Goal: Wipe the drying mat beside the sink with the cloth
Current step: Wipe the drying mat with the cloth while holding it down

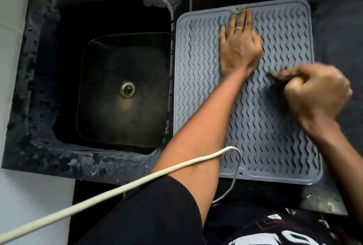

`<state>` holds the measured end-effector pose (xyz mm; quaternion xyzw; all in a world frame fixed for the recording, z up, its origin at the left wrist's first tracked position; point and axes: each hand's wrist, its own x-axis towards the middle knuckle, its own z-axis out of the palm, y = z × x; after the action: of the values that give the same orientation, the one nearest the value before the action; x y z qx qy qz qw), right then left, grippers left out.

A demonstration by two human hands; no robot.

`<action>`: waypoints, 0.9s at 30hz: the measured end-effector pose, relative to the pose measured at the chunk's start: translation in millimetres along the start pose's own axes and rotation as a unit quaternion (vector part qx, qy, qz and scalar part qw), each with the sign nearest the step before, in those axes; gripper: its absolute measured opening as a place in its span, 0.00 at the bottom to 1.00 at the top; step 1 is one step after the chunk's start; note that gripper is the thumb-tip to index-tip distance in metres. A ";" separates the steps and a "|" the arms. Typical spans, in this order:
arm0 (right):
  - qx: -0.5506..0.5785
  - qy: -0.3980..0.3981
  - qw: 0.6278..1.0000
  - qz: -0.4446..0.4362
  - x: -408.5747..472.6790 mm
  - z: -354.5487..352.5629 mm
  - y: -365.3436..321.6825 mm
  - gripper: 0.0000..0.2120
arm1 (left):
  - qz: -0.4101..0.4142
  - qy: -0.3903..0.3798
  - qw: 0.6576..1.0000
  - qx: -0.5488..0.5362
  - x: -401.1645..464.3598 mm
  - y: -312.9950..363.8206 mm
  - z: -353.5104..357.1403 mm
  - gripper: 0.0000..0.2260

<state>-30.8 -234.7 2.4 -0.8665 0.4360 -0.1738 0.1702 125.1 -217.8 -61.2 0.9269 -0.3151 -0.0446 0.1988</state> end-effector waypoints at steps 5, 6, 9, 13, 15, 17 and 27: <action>0.042 0.026 0.998 -0.025 100.1 15.3 -19.5 0.24 | -0.006 -0.008 1.000 0.011 -0.3 2.6 -2.0 0.24; 0.017 -0.008 0.999 -0.039 115.7 26.0 -23.1 0.24 | -0.006 -0.008 1.000 0.010 0.1 2.3 -2.8 0.23; -0.068 -0.091 0.991 -0.064 130.7 56.1 -26.3 0.26 | -0.011 -0.010 1.000 0.003 -1.2 1.9 -5.3 0.23; -0.073 -0.037 0.994 -0.073 97.7 59.8 -15.0 0.26 | -0.012 -0.010 1.000 -0.010 -1.2 4.2 -6.7 0.22; -0.075 -0.016 0.993 -0.088 65.4 54.7 -6.2 0.25 | -0.011 -0.015 1.000 -0.010 -0.2 3.2 -7.1 0.22; -0.068 -0.007 0.993 -0.098 26.2 46.5 1.6 0.24 | -0.011 -0.020 1.000 -0.013 0.6 2.8 -7.3 0.22; 0.025 -0.055 0.998 -0.025 -34.5 -12.9 2.8 0.14 | 0.001 -0.039 0.999 0.032 -3.6 4.9 -10.5 0.26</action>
<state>-57.8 -210.0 7.2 -0.8809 0.3994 -0.1409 0.2112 121.7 -215.6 -49.8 0.9300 -0.3250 -0.0704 0.1568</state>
